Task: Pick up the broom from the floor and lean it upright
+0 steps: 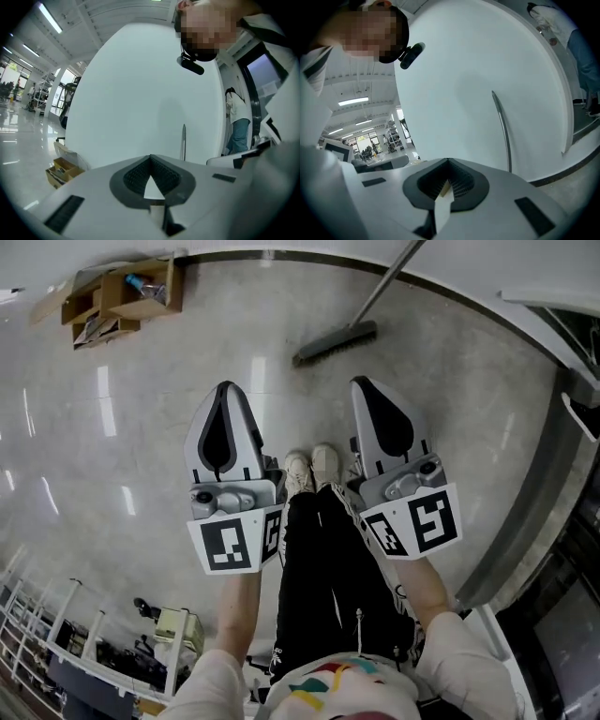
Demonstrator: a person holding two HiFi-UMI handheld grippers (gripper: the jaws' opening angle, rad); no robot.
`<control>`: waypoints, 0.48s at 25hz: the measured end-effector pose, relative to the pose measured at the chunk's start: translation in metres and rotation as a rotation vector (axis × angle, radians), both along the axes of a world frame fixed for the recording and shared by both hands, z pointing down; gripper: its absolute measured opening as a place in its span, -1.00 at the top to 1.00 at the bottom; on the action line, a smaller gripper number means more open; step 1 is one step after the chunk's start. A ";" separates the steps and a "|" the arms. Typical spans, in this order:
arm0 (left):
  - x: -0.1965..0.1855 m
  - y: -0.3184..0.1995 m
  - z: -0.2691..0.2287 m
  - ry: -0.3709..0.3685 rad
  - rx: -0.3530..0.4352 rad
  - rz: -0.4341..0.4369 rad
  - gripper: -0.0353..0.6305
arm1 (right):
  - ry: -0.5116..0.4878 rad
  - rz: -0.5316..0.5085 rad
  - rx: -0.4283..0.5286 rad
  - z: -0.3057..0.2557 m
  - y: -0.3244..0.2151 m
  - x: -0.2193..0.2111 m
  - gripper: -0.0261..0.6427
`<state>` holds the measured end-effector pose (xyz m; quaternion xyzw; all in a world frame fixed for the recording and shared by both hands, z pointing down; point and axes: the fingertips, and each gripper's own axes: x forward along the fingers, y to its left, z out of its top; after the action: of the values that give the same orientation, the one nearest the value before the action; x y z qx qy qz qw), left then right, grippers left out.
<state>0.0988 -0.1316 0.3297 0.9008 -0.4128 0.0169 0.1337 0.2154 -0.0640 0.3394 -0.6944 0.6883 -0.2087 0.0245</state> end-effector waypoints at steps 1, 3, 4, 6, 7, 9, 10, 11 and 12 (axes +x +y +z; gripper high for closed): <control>-0.004 0.006 -0.023 0.001 0.020 -0.012 0.76 | 0.004 -0.005 0.028 -0.022 0.004 -0.005 0.89; 0.001 0.011 -0.066 0.012 0.136 -0.013 0.76 | 0.059 -0.010 0.147 -0.059 0.003 -0.002 0.89; 0.008 0.018 -0.092 0.013 0.196 -0.004 0.76 | 0.088 -0.010 0.201 -0.080 0.005 0.004 0.89; 0.026 0.052 -0.155 0.002 0.244 0.008 0.76 | 0.098 -0.018 0.238 -0.136 0.032 0.023 0.89; 0.036 0.072 -0.191 -0.010 0.250 0.010 0.76 | 0.094 -0.028 0.239 -0.172 0.050 0.033 0.89; 0.055 0.095 -0.257 -0.055 0.284 0.017 0.76 | 0.125 -0.041 0.251 -0.246 0.075 0.053 0.89; 0.063 0.097 -0.287 -0.068 0.307 0.016 0.76 | 0.155 -0.036 0.260 -0.279 0.080 0.062 0.88; 0.070 0.096 -0.315 -0.063 0.328 0.010 0.76 | 0.177 -0.029 0.267 -0.308 0.083 0.068 0.89; 0.072 0.098 -0.339 -0.047 0.342 0.001 0.76 | 0.189 -0.027 0.273 -0.330 0.089 0.070 0.89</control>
<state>0.1710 -0.0335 -0.0095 0.9100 -0.4121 -0.0324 -0.0312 0.2856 0.0254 0.0097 -0.6920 0.7186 -0.0473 0.0508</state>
